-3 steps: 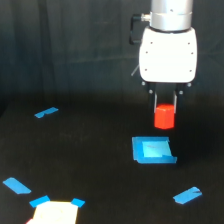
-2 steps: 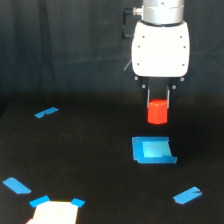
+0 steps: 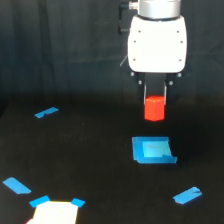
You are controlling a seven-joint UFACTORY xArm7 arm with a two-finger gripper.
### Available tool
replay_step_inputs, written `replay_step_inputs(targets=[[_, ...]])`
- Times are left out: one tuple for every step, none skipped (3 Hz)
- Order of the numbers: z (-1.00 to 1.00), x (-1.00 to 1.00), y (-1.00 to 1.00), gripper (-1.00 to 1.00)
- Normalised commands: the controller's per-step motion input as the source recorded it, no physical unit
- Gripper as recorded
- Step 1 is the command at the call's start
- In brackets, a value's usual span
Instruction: Pick up the red object from the table
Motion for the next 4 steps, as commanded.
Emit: replay_step_inputs(targets=[[0.25,-0.13,0.25,-1.00],[0.20,0.10,0.18,-0.84],[-0.29,-0.16,-0.20,-0.71],[0.27,-0.34,-0.35,-1.00]])
